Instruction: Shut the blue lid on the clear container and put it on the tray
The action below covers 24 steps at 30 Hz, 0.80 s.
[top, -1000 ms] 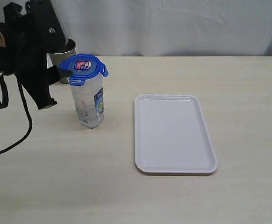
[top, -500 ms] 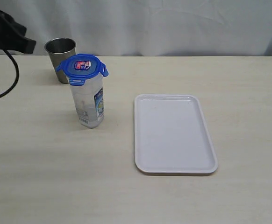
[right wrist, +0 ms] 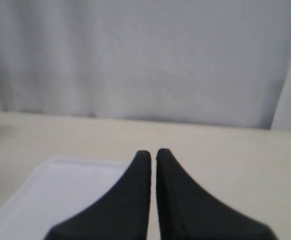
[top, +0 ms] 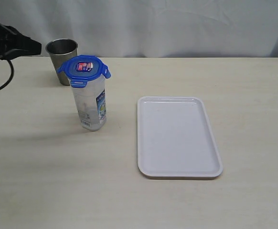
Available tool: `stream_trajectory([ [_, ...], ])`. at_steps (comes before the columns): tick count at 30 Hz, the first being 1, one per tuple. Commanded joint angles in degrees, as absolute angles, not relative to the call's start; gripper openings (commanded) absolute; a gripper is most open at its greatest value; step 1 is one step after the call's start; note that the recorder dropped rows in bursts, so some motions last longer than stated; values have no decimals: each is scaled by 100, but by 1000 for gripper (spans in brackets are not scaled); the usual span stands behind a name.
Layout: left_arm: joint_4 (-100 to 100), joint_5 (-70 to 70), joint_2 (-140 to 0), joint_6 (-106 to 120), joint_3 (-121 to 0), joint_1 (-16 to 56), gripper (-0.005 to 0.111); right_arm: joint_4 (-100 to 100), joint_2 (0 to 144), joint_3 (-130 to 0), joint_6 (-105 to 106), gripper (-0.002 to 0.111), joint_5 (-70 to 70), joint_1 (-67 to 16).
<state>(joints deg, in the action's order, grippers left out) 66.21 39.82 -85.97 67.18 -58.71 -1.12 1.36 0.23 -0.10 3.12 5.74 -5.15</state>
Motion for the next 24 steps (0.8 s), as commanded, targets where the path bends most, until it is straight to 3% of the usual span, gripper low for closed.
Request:
stream_trajectory([
  [1,8069,4454,-8832,8936,-5561,-421,0,786,0,0,161,4,-833,-477],
  [5,8811,4662,-8938,10363,-5330,-399,0,1339,0,0,-711,4,-1868,-477],
  [12,8719,4465,-9149,10390,-5331,-399,0,1063,0,0,-821,4,-1777,-477],
  [16,8648,4701,-9521,10377,-5331,-399,0,814,529,-529,-1002,4,-1380,-477],
  [20,9868,4908,-9661,10762,-5280,-457,0,768,1515,-1395,-1074,4,-651,-477],
  [24,9995,6207,-9618,12044,-5005,-662,0,768,2799,-2181,-977,4,252,-487],
])
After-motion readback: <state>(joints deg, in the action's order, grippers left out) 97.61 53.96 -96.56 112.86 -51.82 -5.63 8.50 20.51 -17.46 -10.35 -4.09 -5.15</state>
